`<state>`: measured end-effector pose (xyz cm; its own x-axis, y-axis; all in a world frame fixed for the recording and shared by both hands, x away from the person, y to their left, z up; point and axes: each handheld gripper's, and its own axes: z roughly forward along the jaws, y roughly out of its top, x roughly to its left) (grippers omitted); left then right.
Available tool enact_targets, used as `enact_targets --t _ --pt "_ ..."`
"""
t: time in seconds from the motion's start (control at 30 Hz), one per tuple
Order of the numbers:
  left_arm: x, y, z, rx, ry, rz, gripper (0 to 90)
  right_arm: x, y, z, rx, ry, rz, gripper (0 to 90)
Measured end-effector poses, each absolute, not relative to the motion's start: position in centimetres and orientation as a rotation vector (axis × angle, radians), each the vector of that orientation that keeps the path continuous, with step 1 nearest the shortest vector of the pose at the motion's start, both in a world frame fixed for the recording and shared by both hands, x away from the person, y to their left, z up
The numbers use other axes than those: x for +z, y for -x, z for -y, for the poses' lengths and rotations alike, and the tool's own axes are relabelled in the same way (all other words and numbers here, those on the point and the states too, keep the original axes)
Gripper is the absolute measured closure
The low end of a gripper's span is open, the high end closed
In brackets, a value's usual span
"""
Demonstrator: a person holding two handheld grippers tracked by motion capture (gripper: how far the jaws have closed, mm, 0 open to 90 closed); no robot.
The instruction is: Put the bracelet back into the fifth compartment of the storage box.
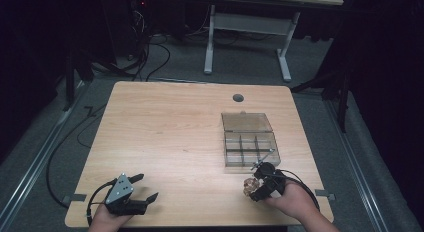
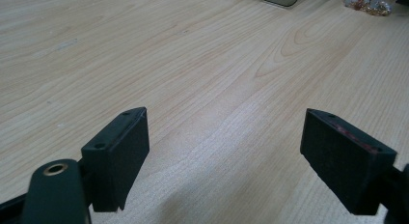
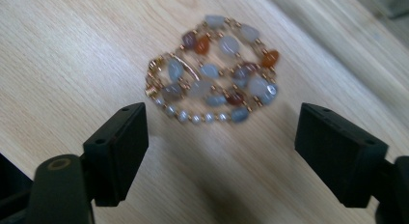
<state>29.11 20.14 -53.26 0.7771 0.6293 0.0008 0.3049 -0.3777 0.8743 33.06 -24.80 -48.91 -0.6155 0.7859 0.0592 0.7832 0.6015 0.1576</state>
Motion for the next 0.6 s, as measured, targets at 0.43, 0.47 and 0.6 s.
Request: enact_targets --t 0.43,0.47,0.6 --pt "-53.3 -29.1 -20.1 0.411 -1.984 -0.697 18.0 -49.6 -33.8 22.9 0.205 -1.248 -2.819 23.7" --pt "-53.3 -29.1 -20.1 0.411 -1.984 -0.697 18.0 -49.6 -33.9 22.8 0.200 -1.224 -2.815 24.8" --pt "-53.3 -29.1 -20.1 0.411 -1.985 -0.696 18.0 -49.5 -34.0 22.6 0.198 -1.219 -2.812 29.3"
